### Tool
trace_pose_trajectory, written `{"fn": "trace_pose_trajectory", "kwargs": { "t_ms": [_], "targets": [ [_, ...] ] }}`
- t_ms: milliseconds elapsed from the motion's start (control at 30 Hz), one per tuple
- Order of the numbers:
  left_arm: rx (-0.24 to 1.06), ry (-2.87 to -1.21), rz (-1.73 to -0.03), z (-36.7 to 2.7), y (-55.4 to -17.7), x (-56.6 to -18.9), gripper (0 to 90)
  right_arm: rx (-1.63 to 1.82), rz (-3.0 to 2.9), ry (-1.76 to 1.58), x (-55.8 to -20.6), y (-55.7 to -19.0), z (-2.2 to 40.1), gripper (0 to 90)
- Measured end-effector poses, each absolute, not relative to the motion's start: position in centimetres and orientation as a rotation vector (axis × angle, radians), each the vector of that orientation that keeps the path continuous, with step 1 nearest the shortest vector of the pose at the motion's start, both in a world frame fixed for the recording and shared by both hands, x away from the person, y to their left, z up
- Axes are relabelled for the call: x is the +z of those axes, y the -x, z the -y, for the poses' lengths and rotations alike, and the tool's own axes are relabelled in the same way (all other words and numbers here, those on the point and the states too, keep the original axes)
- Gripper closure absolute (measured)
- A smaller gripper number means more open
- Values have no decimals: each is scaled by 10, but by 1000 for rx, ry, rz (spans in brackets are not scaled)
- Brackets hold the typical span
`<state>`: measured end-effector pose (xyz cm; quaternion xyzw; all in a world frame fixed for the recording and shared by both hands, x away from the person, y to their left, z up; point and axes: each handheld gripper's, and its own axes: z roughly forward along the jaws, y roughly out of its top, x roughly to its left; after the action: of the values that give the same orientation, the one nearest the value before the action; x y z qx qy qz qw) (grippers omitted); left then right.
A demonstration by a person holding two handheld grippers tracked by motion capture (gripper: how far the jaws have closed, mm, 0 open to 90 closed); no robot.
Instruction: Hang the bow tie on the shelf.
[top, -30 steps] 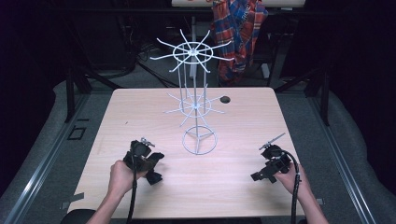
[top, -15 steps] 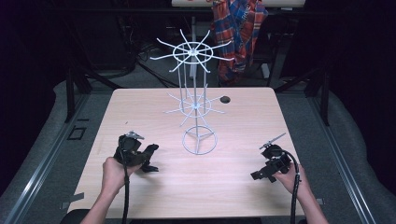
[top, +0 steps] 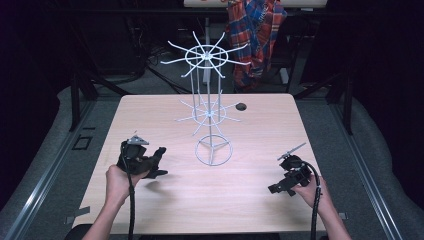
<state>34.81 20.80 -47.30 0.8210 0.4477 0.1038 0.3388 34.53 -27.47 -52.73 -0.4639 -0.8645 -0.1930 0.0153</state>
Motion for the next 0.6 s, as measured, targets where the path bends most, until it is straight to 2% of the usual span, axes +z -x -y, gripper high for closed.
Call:
{"fn": "trace_pose_trajectory", "kwargs": {
  "t_ms": [167,600],
  "targets": [
    [279,-2131,-1146,-207,-348,-470,888,-593,2685,1419,-528,-346,275,45],
    [277,-2106,-1106,-207,-349,-460,888,-601,2665,1421,-530,-346,276,17]
  ]
}}
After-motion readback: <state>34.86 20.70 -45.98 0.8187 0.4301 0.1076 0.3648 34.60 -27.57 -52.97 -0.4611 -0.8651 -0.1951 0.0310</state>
